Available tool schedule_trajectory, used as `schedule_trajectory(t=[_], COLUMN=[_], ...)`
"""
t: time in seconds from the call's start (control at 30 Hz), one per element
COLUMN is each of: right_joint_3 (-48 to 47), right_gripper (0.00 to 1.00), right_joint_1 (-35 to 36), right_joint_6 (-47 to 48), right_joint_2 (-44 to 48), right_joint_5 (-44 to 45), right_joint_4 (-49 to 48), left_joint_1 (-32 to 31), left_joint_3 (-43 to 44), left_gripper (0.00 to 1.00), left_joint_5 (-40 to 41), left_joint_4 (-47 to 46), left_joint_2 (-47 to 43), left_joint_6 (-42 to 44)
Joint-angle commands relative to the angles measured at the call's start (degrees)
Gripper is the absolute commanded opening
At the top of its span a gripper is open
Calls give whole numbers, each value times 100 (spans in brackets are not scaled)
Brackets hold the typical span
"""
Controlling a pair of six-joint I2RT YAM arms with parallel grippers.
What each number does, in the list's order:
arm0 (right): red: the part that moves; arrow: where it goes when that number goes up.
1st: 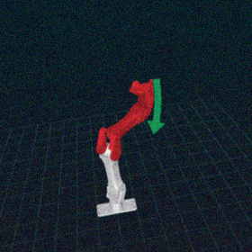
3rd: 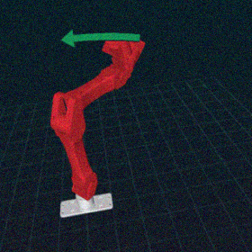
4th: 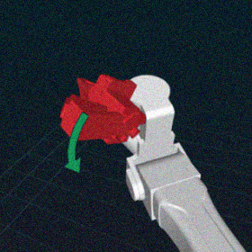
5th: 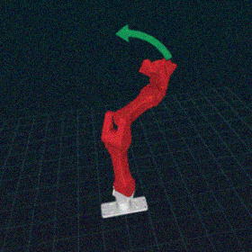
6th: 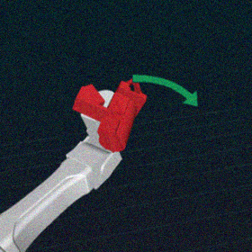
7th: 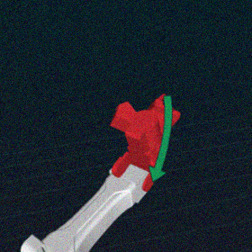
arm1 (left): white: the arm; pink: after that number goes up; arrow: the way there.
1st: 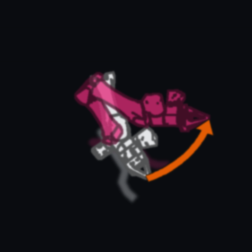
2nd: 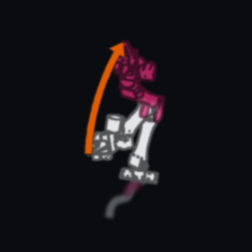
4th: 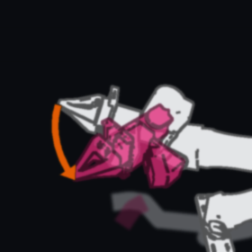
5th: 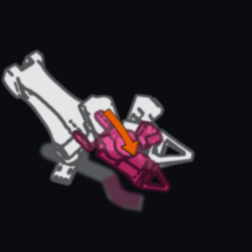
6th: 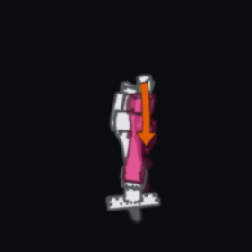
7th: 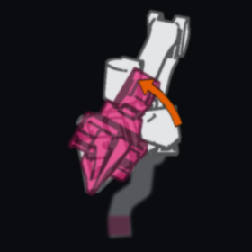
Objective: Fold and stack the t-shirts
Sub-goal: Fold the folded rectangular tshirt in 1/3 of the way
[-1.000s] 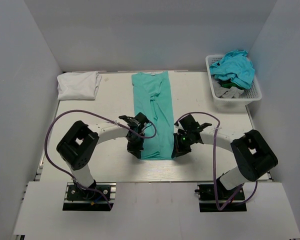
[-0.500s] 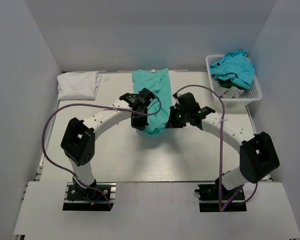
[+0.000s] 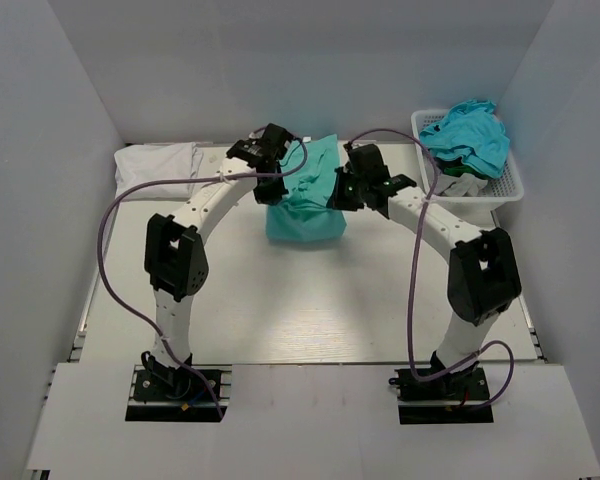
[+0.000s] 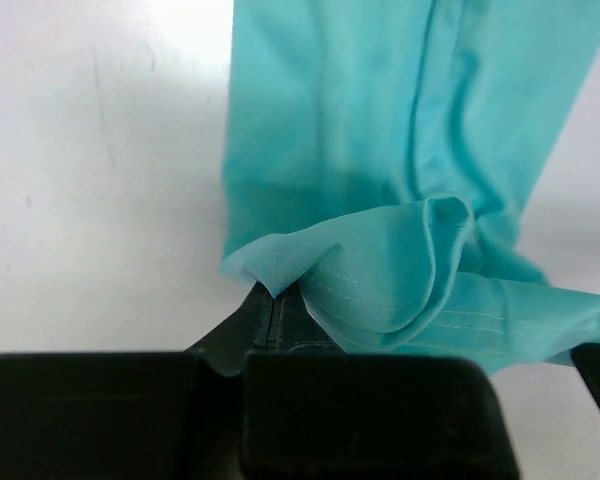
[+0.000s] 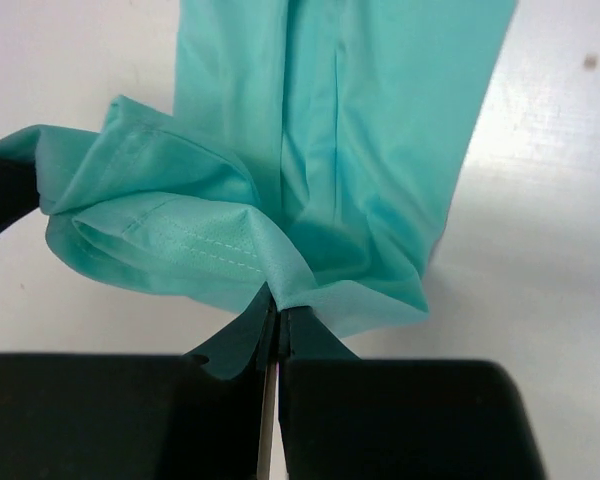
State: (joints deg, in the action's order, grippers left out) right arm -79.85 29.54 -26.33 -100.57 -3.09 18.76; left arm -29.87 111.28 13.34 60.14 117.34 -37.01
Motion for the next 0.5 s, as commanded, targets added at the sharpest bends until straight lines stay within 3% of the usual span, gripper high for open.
schedule_trajectory(t=[0.0,0.13,0.47], right_joint_3=[-705,-1111,-1541], right_gripper=[0,0,0], right_joint_1=[-62,-194,-466], right_joint_6=[233,321,268], right_joint_2=[-199,-690,-1376], right_joint_5=[81,20,63], right_joint_4=[-383,-338,-663], left_joint_1=[174,376,543], left_joint_3=[560,666,1009], left_gripper=[0,0,0], left_joint_5=[10,-385,-438], left_joint_4=[-169,-529,-1355], left_joint_2=[183,377,922], left_joint_6=[98,343,406])
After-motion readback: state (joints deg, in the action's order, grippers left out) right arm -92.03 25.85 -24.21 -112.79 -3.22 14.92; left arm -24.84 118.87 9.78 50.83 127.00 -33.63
